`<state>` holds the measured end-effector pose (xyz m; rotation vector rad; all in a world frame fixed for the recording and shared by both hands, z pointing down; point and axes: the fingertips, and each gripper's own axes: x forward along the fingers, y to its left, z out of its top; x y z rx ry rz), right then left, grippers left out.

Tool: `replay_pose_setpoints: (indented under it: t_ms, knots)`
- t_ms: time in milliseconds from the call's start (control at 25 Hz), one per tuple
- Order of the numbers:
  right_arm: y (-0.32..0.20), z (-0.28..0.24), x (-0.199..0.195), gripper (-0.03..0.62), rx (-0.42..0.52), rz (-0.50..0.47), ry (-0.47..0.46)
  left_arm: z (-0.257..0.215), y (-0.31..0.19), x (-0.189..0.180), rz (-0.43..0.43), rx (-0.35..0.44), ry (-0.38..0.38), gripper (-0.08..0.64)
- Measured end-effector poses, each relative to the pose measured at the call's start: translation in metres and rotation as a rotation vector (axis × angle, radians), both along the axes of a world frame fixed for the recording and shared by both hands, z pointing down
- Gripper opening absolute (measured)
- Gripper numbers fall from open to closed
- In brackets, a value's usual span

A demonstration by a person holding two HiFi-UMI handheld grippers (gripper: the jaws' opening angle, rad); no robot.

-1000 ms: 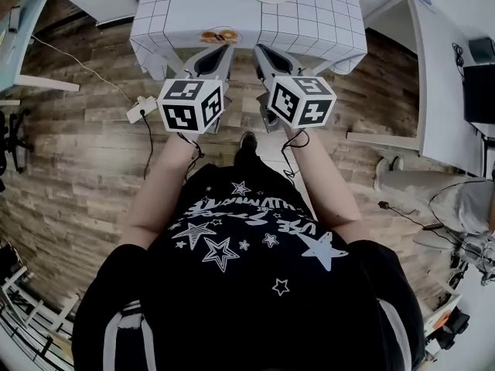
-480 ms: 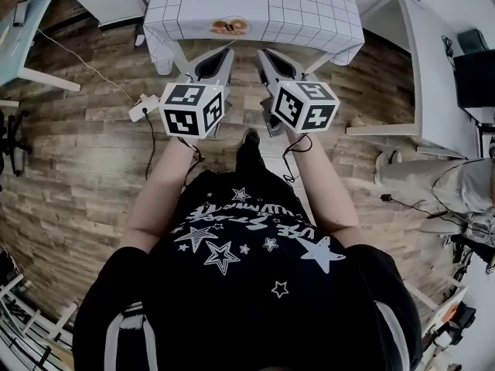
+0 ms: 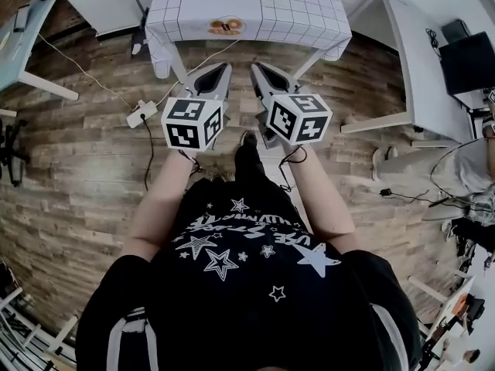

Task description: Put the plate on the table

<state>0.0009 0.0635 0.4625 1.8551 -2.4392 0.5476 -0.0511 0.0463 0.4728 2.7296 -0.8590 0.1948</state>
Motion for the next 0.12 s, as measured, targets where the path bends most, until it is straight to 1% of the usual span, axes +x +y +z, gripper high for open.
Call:
replay_pose_setpoints:
  t_ms: [120]
  knots:
    - [0.0130, -0.0019, -0.0004, 0.012, 0.008, 0.012, 0.010, 0.0008, 0.0126, -0.0053, -0.002, 0.008, -0.006, 0.009]
